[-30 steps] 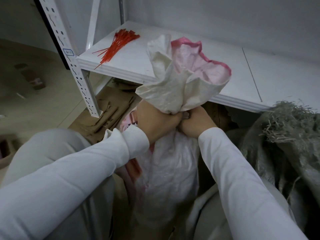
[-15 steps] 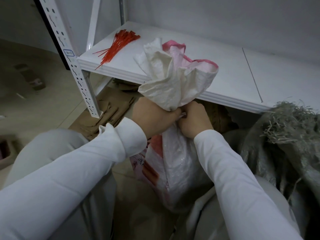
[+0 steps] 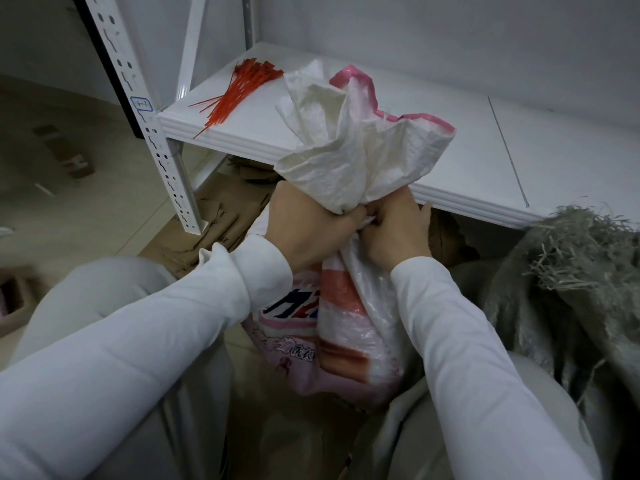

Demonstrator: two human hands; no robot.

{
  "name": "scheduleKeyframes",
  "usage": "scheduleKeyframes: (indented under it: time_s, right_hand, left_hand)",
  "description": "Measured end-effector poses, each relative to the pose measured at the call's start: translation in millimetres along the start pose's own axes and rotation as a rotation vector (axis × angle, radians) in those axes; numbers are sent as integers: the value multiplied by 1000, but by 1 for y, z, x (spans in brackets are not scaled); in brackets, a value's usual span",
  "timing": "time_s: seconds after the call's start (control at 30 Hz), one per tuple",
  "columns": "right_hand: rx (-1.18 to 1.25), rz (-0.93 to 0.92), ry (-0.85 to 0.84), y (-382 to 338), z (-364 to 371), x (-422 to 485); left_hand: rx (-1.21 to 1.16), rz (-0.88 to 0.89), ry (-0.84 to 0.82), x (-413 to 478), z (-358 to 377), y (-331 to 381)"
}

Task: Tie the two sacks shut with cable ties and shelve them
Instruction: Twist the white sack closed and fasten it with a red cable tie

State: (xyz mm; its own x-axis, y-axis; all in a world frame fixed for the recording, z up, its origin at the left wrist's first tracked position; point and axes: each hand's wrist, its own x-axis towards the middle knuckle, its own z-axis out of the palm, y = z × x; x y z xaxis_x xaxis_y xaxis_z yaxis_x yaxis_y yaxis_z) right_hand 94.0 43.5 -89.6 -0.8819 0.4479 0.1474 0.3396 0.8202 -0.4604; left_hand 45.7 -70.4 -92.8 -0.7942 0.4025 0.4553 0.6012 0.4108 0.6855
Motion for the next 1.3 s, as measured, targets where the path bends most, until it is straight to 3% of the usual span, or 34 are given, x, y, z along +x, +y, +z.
scheduleKeyframes:
  time_s: [0.1, 0.2, 0.27, 0.47, 0.67, 0.73, 0.87, 0.97, 1.13, 1.3]
  right_hand:
    - [-57, 22, 94, 0, 1, -5]
    - [-143, 16, 298, 6, -4, -5]
    - [-189, 21, 350, 10, -8, -5]
    - [-210, 14, 182, -12, -11, -29]
    - [-72, -5, -203, -19, 7, -40]
    - [5, 22, -252, -17, 14, -38]
    - [135, 87, -96, -15, 19, -29]
    - [87, 136, 32, -13, 30, -22]
    - [76, 99, 444, -8, 41, -14]
    - [221, 93, 364, -4, 35, -10]
  left_hand:
    - [-80, -78, 28, 1, -3, 3]
    - [-143, -261, 34, 5, -6, 0]
    - [-195, -365, 47, 8, -7, -1]
    - [-232, -507, 57, 16, -9, -4]
    - [-245, -587, 81, 6, 3, 0]
    - [-292, -607, 126, 2, 5, 6]
    - [-358, -537, 147, -4, 9, 18]
    - [-372, -398, 121, -9, 12, 28]
    - [-384, -326, 105, -13, 20, 24]
    - [-310, -319, -13, -13, 23, 16]
